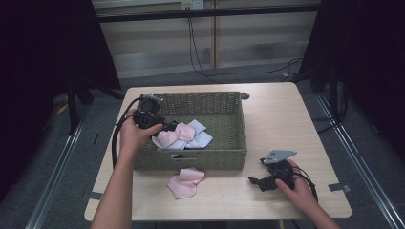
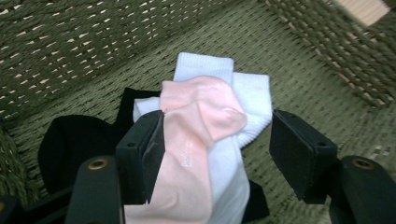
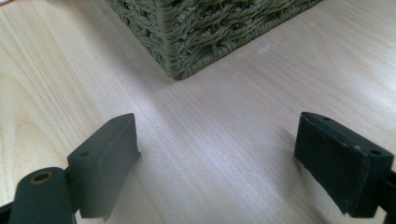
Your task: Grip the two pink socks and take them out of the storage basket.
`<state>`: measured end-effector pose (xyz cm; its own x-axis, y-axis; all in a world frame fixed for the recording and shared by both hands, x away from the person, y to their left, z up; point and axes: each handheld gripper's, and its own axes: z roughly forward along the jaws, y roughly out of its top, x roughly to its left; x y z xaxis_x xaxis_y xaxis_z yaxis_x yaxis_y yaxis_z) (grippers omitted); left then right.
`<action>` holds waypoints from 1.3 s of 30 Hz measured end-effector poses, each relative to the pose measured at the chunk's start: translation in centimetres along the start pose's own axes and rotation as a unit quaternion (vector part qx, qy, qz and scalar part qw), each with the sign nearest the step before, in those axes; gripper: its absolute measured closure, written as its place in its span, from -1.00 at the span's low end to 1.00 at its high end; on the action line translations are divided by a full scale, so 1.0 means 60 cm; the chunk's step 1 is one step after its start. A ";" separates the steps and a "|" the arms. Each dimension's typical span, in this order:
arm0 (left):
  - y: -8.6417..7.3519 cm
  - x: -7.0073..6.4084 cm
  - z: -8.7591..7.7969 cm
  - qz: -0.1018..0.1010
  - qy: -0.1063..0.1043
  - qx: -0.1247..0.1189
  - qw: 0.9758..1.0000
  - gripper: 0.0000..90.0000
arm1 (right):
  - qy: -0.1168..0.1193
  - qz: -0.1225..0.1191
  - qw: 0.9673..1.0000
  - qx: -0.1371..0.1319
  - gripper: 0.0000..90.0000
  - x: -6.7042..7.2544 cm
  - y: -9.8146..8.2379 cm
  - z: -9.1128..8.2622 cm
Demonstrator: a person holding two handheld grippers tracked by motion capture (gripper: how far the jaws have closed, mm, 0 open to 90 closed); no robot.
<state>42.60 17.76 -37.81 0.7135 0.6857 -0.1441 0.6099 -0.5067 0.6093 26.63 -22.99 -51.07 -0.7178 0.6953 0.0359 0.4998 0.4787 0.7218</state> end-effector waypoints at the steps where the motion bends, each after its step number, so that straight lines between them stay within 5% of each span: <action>1: 0.000 0.000 0.005 -0.012 -0.003 -0.004 1.000 -0.20 | 0.000 0.000 1.000 0.000 -0.72 0.000 0.000 0.000; 6: 0.001 0.013 0.030 0.000 0.005 0.024 1.000 -0.15 | 0.000 -0.001 1.000 0.000 -0.72 0.000 0.000 0.000; 10: 0.001 0.019 0.050 -0.016 0.003 0.024 1.000 -0.12 | 0.000 0.001 1.000 0.000 -0.72 0.000 0.000 0.000; 21: -0.001 0.039 0.106 -0.012 0.003 0.057 0.998 -0.09 | 0.000 0.000 1.000 0.000 -0.72 0.000 0.000 0.000; 27: -0.006 0.038 0.126 -0.014 -0.006 0.103 0.995 0.50 | 0.000 0.000 1.000 0.000 -0.72 0.000 0.000 0.000; 32: -0.002 0.034 0.119 -0.038 -0.011 0.117 0.992 0.93 | 0.000 -0.002 1.000 -0.001 -0.72 0.000 0.000 0.000; 36: 0.006 0.033 0.097 -0.046 -0.012 0.126 0.991 0.96 | 0.000 -0.001 1.000 -0.001 -0.72 0.000 0.000 0.000; 39: 0.011 0.033 0.077 -0.054 -0.014 0.112 0.992 0.96 | 0.000 0.000 1.000 0.000 -0.72 0.000 0.000 0.000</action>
<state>46.00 16.36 -41.27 0.6473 0.7292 -0.2221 0.7424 -0.5370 0.4006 26.63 -23.00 -51.07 -0.7180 0.6951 0.0360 0.4994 0.4784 0.7223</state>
